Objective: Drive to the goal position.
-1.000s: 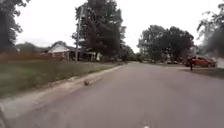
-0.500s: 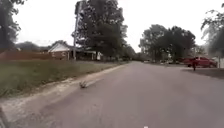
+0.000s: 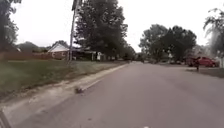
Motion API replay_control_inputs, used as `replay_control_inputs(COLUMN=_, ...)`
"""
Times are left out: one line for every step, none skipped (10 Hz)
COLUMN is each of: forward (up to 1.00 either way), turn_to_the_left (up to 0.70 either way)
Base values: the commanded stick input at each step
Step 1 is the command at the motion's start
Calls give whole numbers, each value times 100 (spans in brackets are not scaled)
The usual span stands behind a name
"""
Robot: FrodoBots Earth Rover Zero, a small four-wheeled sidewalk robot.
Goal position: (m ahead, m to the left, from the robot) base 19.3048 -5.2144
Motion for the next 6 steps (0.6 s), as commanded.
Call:
replay_control_inputs(forward=70, turn_to_the_left=0)
replay_control_inputs(forward=70, turn_to_the_left=0)
replay_control_inputs(forward=70, turn_to_the_left=0)
replay_control_inputs(forward=70, turn_to_the_left=0)
replay_control_inputs(forward=70, turn_to_the_left=0)
replay_control_inputs(forward=70, turn_to_the_left=0)
